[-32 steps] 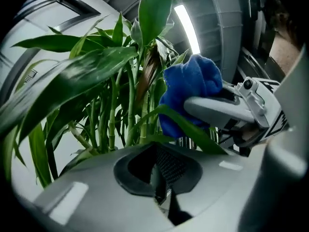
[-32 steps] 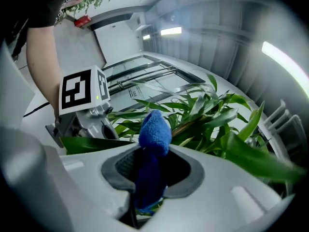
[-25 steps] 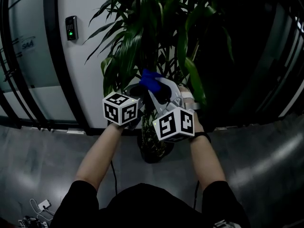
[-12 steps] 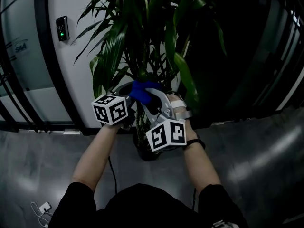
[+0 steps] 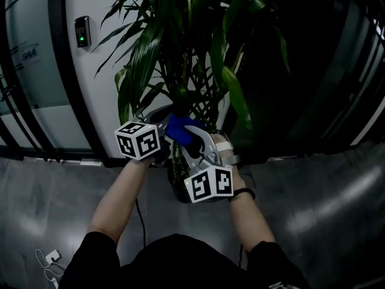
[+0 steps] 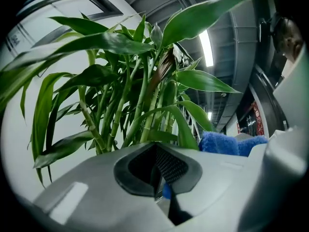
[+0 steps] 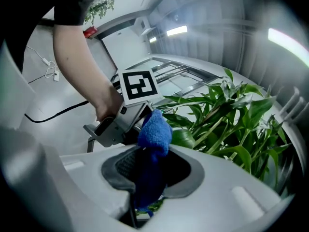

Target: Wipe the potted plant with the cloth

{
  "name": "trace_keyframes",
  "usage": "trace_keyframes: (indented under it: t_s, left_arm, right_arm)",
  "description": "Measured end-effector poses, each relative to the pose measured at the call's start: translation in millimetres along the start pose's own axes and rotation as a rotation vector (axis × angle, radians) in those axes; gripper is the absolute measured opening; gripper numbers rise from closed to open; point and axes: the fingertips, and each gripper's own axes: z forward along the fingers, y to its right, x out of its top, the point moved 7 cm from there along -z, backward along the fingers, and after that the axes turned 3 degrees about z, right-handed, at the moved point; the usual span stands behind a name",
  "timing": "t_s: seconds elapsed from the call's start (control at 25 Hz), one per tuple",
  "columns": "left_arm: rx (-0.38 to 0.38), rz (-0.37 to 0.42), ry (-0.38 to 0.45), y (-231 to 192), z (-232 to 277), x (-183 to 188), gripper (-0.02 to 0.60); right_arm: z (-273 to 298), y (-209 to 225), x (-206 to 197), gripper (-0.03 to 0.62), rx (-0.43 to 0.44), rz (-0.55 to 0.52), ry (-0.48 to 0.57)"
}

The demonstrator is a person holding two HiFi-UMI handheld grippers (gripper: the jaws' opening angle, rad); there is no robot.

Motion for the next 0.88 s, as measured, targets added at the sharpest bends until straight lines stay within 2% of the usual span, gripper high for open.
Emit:
trace_keyframes:
  t_s: [0.4, 0.88]
  left_arm:
    - [0.033, -0.006, -0.022, 3, -10, -11, 0.006]
    - [0.104, -0.026, -0.085, 8, -39, -49, 0.006]
  right_arm:
    - [-5, -23, -16, 0.107, 0.052, 0.004, -0.027]
    - [-20, -55, -36, 0.107, 0.123, 0.071, -0.043]
